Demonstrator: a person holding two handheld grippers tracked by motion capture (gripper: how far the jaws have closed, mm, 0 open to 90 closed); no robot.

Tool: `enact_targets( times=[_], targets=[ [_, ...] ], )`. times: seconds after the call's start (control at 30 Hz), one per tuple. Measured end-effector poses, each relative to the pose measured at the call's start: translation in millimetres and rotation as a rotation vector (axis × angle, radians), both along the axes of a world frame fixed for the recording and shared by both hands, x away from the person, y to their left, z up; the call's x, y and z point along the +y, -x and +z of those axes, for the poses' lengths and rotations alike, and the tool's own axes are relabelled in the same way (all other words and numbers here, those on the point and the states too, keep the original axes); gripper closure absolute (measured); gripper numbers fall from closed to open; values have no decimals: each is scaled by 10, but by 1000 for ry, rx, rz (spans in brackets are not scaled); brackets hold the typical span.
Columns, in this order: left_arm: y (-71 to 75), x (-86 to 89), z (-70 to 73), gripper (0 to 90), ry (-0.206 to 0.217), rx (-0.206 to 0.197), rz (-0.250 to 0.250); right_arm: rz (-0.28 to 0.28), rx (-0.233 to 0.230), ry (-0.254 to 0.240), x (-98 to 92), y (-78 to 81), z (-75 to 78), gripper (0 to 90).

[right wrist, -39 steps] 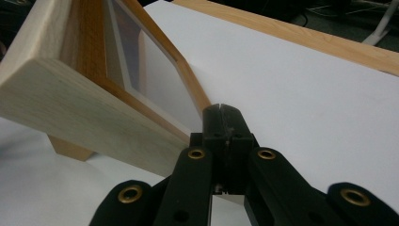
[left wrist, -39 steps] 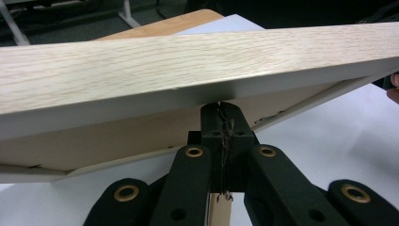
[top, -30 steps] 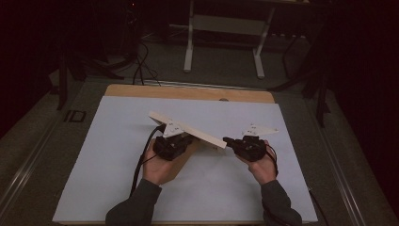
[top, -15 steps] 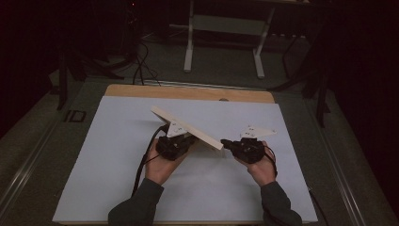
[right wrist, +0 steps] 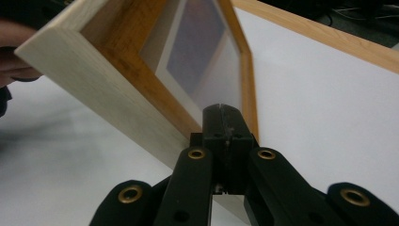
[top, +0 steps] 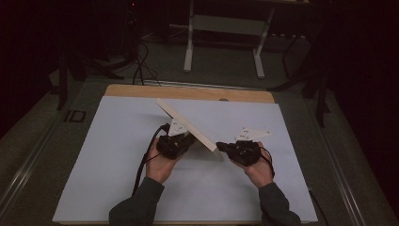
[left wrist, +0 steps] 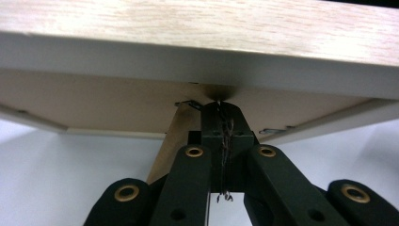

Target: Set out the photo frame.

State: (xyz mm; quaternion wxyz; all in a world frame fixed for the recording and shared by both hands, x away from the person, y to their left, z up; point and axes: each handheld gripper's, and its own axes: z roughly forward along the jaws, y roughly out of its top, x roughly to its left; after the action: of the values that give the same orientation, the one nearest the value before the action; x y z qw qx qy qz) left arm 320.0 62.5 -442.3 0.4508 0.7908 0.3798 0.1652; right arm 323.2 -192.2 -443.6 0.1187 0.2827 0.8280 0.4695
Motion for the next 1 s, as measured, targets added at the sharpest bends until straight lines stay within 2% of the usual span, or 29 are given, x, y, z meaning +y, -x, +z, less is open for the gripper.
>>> enact_targets(
  times=[0.37, 1.0],
  targets=[
    [-51, -16, -48, 898, -24, 4, -5, 36, -5, 9, 81, 51, 2, 900],
    [-116, -17, -85, 898, -18, -3, -33, 115, -11, 40, 242, 135, 29, 900]
  ],
)
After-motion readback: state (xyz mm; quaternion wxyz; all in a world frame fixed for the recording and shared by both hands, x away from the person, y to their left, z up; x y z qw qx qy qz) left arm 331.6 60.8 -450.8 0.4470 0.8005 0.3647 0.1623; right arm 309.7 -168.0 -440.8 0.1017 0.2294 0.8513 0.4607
